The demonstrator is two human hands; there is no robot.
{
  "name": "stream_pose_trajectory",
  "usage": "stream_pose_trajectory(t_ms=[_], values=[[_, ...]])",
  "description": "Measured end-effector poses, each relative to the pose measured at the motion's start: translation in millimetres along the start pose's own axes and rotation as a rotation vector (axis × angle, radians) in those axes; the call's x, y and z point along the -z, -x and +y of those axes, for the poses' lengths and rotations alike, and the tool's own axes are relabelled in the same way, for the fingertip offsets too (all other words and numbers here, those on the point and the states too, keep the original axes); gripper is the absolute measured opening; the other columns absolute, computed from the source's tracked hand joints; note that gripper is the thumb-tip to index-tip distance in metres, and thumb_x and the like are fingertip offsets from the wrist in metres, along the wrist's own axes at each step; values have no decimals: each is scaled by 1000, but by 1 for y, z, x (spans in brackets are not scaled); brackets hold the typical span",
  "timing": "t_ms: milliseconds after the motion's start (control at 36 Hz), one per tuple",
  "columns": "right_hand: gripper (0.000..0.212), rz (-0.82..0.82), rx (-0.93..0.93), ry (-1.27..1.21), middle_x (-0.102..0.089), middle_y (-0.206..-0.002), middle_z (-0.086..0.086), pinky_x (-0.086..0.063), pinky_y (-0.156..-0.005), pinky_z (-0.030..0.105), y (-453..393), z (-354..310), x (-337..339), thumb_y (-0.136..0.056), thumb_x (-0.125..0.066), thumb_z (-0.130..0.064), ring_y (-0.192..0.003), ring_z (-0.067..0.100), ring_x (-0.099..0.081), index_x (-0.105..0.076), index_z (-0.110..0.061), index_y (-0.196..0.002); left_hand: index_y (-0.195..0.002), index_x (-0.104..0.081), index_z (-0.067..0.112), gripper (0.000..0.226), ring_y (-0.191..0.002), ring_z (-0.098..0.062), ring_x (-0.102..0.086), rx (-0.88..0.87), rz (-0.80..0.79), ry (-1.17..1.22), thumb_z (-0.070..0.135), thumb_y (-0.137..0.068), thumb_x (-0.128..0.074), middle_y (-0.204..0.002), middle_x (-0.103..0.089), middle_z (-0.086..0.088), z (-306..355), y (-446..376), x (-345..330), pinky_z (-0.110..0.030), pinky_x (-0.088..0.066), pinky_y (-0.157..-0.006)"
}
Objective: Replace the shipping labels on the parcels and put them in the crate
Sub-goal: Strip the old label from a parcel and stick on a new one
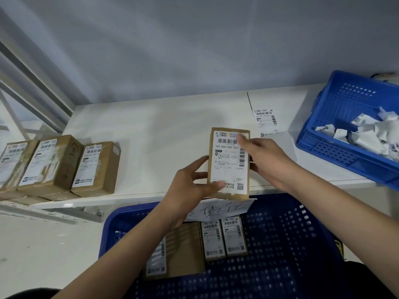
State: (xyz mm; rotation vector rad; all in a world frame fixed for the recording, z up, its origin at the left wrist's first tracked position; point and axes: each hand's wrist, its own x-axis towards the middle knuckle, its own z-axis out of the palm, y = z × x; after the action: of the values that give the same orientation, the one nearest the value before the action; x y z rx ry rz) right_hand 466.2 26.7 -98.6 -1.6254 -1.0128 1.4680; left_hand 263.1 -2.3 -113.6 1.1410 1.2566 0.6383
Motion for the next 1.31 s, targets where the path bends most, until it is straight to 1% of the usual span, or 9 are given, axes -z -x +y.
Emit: stream_pose_trajectory(t_ms=[167,306,444,611,722,806,889,1111,1306], values=[[28,89,71,230,-75,-103,-8,-55,-97,43,4,12,-5,-93,-67,-43,-98,14,-71,-72,-23,-113,-140,-55,42,70,-100,-17,-75,-52,92,8,16,-82,-85,-121,-68,8,-2,-1,0,-37,-64,-83],[29,107,31,264,-75,-101,-8,-58,-92,41,12,20,-8,-92,-69,-40,-96,13,-71,-71,-22,-114,-140,-59,29,55,-92,-11,-76,-52,91,8,14,-90,-77,-117,-70,6,-5,2,-4,-25,-61,-73],[17,172,35,239,-76,-95,-8,-59,-87,41,23,24,-9,-91,-72,-33,-90,13,-72,-73,-21,-103,-136,-64,29,49,-94,-10,-75,-77,159,-45,17,-90,-77,-114,-73,8,-16,5,-14,-35,-64,-80],[4,202,12,191,-77,-91,-8,-62,-78,36,48,35,-13,-88,-76,-24,-82,10,-74,-74,-23,-92,-132,-66,31,49,-91,9,-69,-150,236,-135,17,-88,-79,-98,-70,23,-23,18,-23,-18,-60,-69],[10,220,-1,159,-77,-91,-9,-60,-75,29,67,44,-11,-85,-80,-22,-84,8,-73,-76,-22,-94,-135,-64,25,53,-86,14,-66,-192,220,-195,15,-86,-81,-110,-75,8,-27,32,-30,-11,-55,-65],[10,224,-10,143,-77,-89,-10,-57,-68,22,85,52,-7,-84,-81,-19,-80,4,-73,-75,-25,-90,-137,-62,24,54,-85,12,-67,-171,192,-160,12,-87,-80,-105,-73,11,-36,48,-41,-12,-57,-68],[11,230,-47,149,-77,-90,-9,-58,-69,25,104,64,-5,-84,-81,-17,-82,6,-73,-75,-25,-88,-135,-64,26,52,-87,16,-66,-143,154,-133,8,-88,-78,-100,-70,19,-49,63,-53,-16,-59,-73],[11,263,-165,252,-76,-85,-5,-61,-75,37,136,103,-1,-82,-83,-19,-78,11,-73,-72,-20,-83,-125,-71,25,43,-91,-2,-74,-89,135,-152,4,-87,-76,-108,-78,8,-90,89,-81,-31,-64,-75],[14,249,-268,226,-76,-87,-2,-61,-80,41,137,142,9,-79,-85,-19,-80,15,-74,-74,-18,-89,-126,-69,29,46,-88,-1,-74,-33,99,-170,7,-87,-77,-108,-77,6,-117,95,-97,-24,-62,-70]])
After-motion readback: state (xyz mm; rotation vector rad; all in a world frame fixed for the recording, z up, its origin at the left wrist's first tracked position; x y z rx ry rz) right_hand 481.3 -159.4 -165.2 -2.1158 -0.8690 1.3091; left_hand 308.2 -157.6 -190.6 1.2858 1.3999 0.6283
